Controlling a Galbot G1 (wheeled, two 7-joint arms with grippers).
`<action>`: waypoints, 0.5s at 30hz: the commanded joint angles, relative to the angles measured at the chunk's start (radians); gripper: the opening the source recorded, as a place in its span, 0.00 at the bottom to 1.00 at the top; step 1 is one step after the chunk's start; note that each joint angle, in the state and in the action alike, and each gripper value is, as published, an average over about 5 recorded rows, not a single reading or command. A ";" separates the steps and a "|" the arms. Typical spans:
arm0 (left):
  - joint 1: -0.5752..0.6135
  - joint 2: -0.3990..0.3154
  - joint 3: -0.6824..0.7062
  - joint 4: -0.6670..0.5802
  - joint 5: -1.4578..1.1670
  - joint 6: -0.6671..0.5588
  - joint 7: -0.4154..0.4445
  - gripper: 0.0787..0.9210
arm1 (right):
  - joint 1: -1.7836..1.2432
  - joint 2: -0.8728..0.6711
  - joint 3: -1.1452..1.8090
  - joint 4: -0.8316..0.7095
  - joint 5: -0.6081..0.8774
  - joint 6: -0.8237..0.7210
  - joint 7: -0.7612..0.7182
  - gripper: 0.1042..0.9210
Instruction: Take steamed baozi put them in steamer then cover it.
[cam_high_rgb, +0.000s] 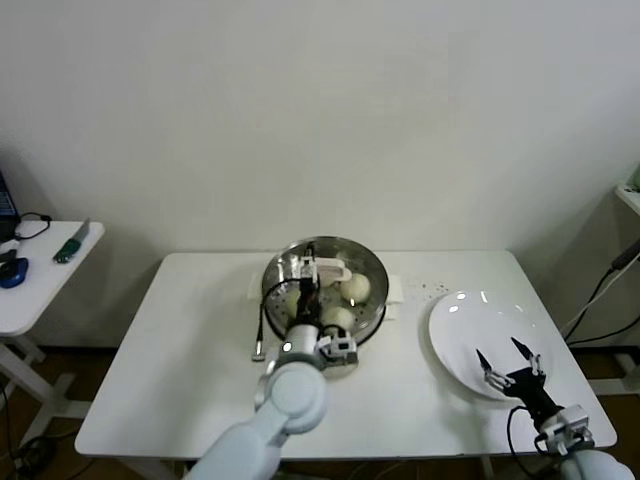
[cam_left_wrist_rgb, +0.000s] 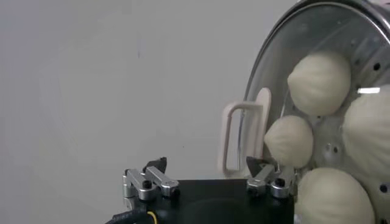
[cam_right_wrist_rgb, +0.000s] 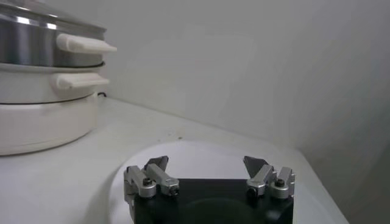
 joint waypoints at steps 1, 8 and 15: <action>0.095 0.097 -0.069 -0.213 -0.114 0.047 -0.069 0.88 | -0.002 -0.002 -0.003 0.024 0.057 -0.036 0.018 0.88; 0.269 0.226 -0.311 -0.369 -0.499 -0.074 -0.272 0.88 | -0.015 -0.005 0.006 0.036 0.068 -0.028 0.015 0.88; 0.533 0.235 -0.681 -0.376 -1.091 -0.426 -0.460 0.88 | -0.019 -0.009 0.006 0.046 0.083 -0.022 0.015 0.88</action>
